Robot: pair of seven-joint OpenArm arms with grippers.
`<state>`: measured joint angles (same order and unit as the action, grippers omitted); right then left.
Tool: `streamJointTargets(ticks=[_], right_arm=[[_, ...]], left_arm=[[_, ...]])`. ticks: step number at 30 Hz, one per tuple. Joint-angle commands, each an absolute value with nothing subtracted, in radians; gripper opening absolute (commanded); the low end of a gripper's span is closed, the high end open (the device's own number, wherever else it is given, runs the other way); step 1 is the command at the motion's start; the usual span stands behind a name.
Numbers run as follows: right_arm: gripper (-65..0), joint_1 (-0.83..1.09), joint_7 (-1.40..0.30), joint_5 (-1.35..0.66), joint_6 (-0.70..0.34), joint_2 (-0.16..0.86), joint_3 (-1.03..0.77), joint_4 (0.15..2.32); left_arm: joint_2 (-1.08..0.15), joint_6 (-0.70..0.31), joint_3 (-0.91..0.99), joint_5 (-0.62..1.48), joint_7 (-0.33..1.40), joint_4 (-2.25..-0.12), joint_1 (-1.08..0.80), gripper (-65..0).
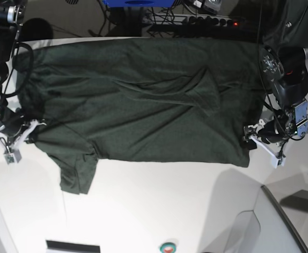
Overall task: Layout the t-shirt on the table in an organized manner, then fold the t-shirt properly
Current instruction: 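Move the left gripper to the shirt's opposite side edge and grasp it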
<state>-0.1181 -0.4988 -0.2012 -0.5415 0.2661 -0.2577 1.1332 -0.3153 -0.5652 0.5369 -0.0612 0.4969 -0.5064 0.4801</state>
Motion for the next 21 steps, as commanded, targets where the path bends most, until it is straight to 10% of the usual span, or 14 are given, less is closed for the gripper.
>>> streamJointTargets(ticks=[1, 10, 21], right_arm=[[-64.2, -0.139, -0.481, -0.206, -0.550, 0.286, -0.262, 1.153], [-64.2, -0.140, -0.481, -0.206, -0.552, 0.286, -0.262, 1.155], [-64.2, -0.128, -0.479, -0.206, -0.552, 0.288, -0.262, 1.219]], left_arm=[[-0.320, -0.565, 0.535, -0.073, 0.510, -0.487, 0.495, -19.7], [-0.318, -0.565, 0.535, -0.064, 0.476, -0.450, 0.493, -65.0], [-0.320, -0.565, 0.375, -0.062, 0.545, -0.619, 0.496, -65.0]])
